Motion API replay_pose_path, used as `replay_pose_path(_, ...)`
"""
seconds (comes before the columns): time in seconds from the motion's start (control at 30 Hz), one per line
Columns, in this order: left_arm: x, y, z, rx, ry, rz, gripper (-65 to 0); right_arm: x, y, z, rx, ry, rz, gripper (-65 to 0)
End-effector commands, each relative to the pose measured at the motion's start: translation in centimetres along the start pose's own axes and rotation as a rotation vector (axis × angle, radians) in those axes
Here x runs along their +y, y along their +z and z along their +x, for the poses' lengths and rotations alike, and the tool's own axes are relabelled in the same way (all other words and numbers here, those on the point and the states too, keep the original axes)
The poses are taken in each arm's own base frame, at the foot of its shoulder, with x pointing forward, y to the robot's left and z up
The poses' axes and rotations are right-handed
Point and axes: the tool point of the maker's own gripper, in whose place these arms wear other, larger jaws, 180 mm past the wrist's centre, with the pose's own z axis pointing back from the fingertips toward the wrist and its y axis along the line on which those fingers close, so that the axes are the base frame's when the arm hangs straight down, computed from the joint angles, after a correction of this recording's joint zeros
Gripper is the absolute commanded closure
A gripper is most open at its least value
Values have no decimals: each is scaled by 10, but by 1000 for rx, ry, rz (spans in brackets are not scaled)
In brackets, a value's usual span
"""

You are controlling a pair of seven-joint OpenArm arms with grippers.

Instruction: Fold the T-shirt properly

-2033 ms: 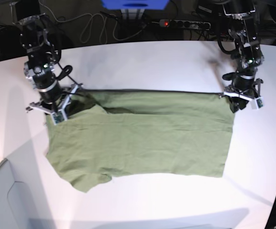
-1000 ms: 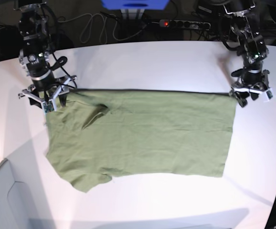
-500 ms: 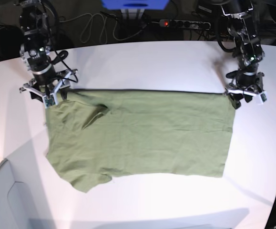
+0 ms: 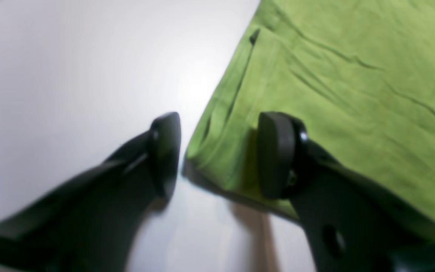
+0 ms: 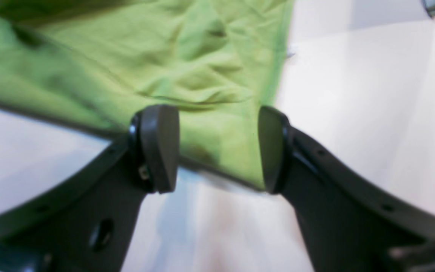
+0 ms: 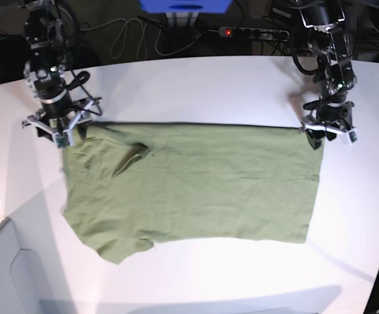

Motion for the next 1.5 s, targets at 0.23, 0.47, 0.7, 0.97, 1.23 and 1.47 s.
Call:
replay_pose_path(0.23, -3, 0, 7, -18, -12, -12, -34, -27, 3, 9, -30, 11, -62, -318)
replay_pose_path(0.47, -3, 0, 7, -18, -11, -11, 0, -30, -7, -19, 42, -8, -64, -353)
replay_pose_path(0.7, 0, 0, 4, -11, -9, -3, 0, -33, -18, -37, 95, -24, -66, -352)
replay_pose_path(0.97, 11, -3, -9, 27, -1, 19, 0, -34, -21, -48, 131, -28, -67, -322)
replay_pose_path(1.23, 13, 2, -12, 31, -7, 21, 0, -38, -19, -52, 140, -13, -70, -59)
replay_pose_path(1.47, 14, 12, -18, 39, -23, 19, 0, -38, -18, -47, 128, -10, -71, -1)
